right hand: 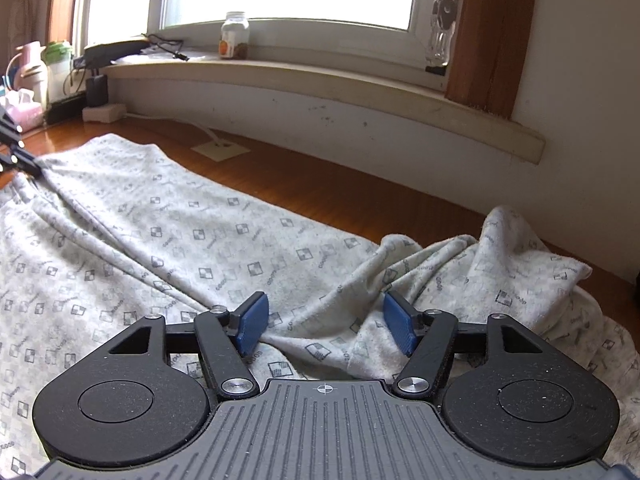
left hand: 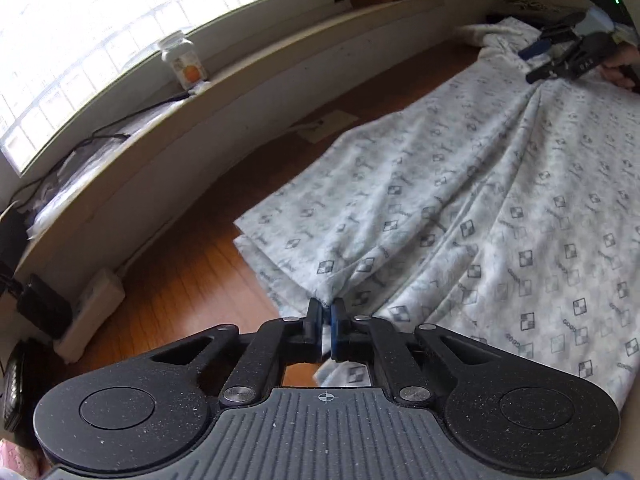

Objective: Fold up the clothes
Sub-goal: 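Open both grippers and release the folded edge onto the garment, then grasp the bunched fabric with the right gripper and lift it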

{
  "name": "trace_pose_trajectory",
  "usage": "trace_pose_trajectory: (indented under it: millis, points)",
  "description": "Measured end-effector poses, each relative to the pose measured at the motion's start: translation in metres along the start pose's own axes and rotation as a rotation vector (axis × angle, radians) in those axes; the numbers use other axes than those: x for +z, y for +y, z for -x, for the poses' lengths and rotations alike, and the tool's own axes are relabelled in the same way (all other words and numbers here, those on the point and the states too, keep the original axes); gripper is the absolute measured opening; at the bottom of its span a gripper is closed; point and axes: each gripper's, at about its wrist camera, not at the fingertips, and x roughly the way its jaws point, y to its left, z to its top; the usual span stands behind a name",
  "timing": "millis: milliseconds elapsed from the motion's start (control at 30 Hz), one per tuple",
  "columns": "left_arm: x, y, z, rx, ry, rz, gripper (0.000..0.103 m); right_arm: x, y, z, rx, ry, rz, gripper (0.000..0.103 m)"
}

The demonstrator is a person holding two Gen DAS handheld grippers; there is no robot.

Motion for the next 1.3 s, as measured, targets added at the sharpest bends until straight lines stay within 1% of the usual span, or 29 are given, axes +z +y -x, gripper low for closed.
trace_pose_trajectory:
  millis: [67, 133, 200, 233, 267, 300, 333, 367, 433, 467, 500, 567, 667, 833, 1133, 1233, 1300]
  points:
    - [0.0, 0.01, 0.008, 0.018, 0.008, 0.016, 0.0, 0.0, 0.0, 0.0, 0.0, -0.001, 0.001, 0.064]
    - [0.0, 0.019, 0.015, 0.032, 0.013, 0.038, 0.0, 0.0, -0.001, 0.0, 0.002, 0.0, 0.0, 0.065]
    - [0.002, 0.026, 0.022, 0.047, 0.0, 0.075, 0.005, 0.0, -0.001, -0.001, 0.004, 0.001, -0.001, 0.066]
    - [0.006, 0.026, 0.024, 0.045, -0.019, 0.099, 0.01, 0.0, -0.001, -0.001, 0.004, 0.002, 0.0, 0.066]
    - [0.01, 0.026, 0.026, 0.043, -0.037, 0.123, 0.023, 0.0, -0.001, -0.001, 0.004, 0.002, 0.0, 0.066]
    - [0.015, 0.026, 0.028, 0.041, -0.056, 0.147, 0.033, 0.0, -0.001, -0.001, 0.004, 0.003, 0.001, 0.066]
    - [0.021, 0.023, 0.028, 0.038, -0.084, 0.169, 0.054, 0.0, -0.001, -0.001, 0.006, 0.005, 0.0, 0.067]
    - [0.03, 0.018, 0.026, 0.027, -0.112, 0.195, 0.067, 0.001, -0.002, -0.002, 0.008, 0.007, -0.002, 0.067]
    - [0.049, 0.008, 0.014, -0.038, -0.157, 0.256, 0.071, 0.001, -0.004, -0.003, 0.016, 0.013, -0.013, 0.068]
    - [0.06, 0.003, 0.006, -0.076, -0.176, 0.287, 0.076, 0.001, -0.006, -0.004, 0.022, 0.016, -0.021, 0.069]
    - [0.071, -0.004, -0.004, -0.106, -0.187, 0.313, 0.079, 0.001, -0.008, -0.004, 0.028, 0.02, -0.031, 0.069]
    - [0.093, -0.022, -0.026, -0.148, -0.194, 0.334, 0.079, 0.001, -0.011, -0.005, 0.039, 0.026, -0.05, 0.07]
    - [0.121, -0.049, -0.06, -0.191, -0.177, 0.321, 0.079, 0.001, -0.014, -0.007, 0.051, 0.032, -0.07, 0.071]
    - [0.116, -0.05, -0.079, -0.164, -0.162, 0.329, 0.079, 0.002, -0.018, -0.009, 0.067, 0.039, -0.092, 0.072]
    - [0.106, -0.051, -0.113, -0.112, -0.135, 0.345, 0.081, 0.007, -0.019, -0.018, 0.066, 0.041, -0.095, 0.073]
    - [0.104, -0.044, -0.114, -0.09, -0.132, 0.354, 0.08, 0.011, -0.018, -0.025, 0.068, 0.043, -0.095, 0.074]
    - [0.103, -0.032, -0.119, -0.074, -0.13, 0.357, 0.08, 0.016, -0.017, -0.033, 0.067, 0.043, -0.093, 0.075]
